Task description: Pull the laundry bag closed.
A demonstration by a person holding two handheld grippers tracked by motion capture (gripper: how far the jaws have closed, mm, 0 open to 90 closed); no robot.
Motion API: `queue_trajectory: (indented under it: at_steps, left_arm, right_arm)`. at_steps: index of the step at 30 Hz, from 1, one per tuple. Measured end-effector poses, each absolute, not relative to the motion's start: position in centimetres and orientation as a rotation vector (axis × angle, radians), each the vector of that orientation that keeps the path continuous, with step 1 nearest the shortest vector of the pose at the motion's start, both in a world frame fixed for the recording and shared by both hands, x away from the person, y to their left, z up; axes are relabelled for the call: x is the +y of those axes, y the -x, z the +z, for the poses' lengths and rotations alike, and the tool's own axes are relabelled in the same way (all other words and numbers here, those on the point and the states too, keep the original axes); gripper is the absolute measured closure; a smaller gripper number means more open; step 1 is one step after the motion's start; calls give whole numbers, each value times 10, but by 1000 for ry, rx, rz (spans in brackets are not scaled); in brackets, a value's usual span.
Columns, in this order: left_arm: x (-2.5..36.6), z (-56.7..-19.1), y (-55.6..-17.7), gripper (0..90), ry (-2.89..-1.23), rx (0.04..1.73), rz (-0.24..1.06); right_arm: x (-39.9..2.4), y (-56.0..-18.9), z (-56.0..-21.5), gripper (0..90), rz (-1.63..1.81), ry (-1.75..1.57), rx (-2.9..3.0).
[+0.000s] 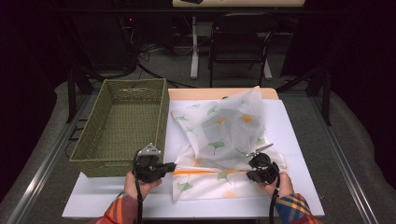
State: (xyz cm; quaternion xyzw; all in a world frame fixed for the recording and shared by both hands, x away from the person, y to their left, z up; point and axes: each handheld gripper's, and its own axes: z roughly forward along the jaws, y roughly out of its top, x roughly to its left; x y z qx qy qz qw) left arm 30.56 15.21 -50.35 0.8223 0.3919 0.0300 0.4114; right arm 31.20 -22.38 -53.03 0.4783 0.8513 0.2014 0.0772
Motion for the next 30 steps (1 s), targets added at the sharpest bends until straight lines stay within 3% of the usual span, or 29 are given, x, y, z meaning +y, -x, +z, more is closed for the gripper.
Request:
queue_trajectory:
  at_steps: [30]
  left_arm:
    - [152,-503,-306,894,-2069,988,82]
  right_arm:
    - [-260,-309,-527,900,601,-1532,2447]
